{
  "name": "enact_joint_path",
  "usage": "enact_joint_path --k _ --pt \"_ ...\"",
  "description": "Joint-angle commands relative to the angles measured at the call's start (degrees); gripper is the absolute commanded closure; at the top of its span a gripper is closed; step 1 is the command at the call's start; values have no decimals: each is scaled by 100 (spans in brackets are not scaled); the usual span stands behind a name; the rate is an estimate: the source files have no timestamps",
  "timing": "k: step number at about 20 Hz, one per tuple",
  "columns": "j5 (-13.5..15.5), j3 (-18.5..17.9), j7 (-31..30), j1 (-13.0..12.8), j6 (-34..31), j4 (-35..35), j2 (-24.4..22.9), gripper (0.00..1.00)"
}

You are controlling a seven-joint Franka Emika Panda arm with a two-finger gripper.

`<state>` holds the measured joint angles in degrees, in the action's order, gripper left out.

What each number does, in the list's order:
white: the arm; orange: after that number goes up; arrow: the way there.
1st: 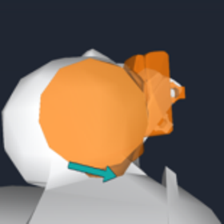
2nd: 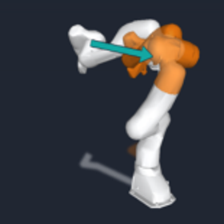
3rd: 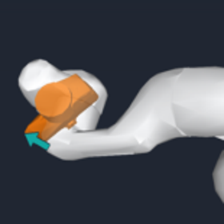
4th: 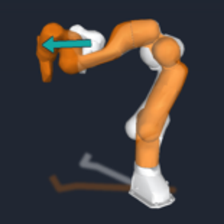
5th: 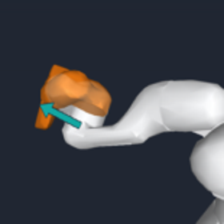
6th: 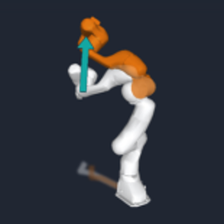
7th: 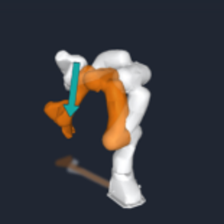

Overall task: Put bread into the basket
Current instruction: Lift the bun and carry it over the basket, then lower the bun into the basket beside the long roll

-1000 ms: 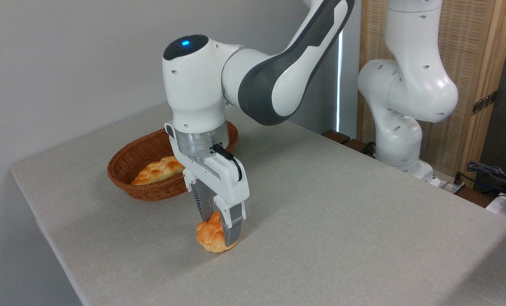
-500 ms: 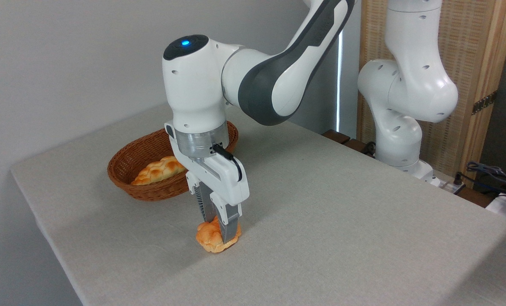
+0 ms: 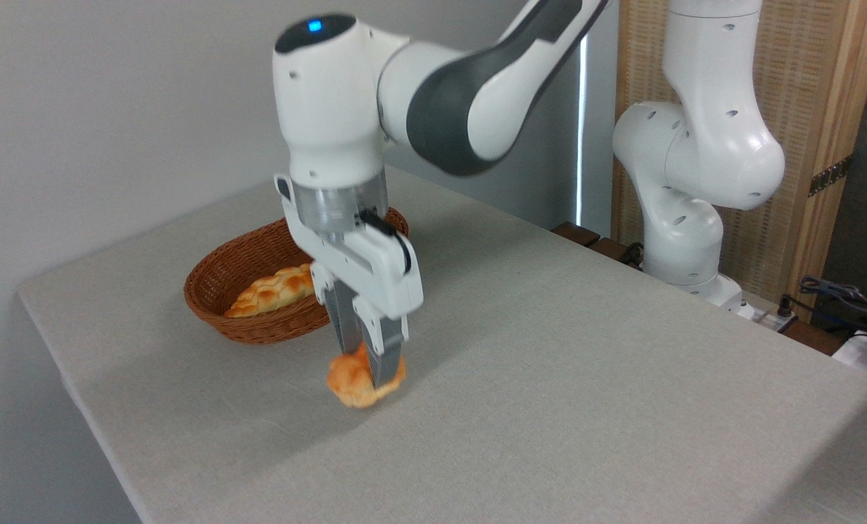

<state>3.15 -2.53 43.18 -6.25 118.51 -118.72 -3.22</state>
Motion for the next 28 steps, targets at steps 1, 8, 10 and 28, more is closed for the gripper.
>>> enact_joint_path --k 1,8,10,28 --pt "414 33 50 -8 -723 550 -152 40" --pt "933 490 -625 -323 -1295 692 -724 39" --pt "907 446 -959 -744 -1304 674 -750 37" --pt "450 499 -1417 -2302 -989 -152 -751 19"
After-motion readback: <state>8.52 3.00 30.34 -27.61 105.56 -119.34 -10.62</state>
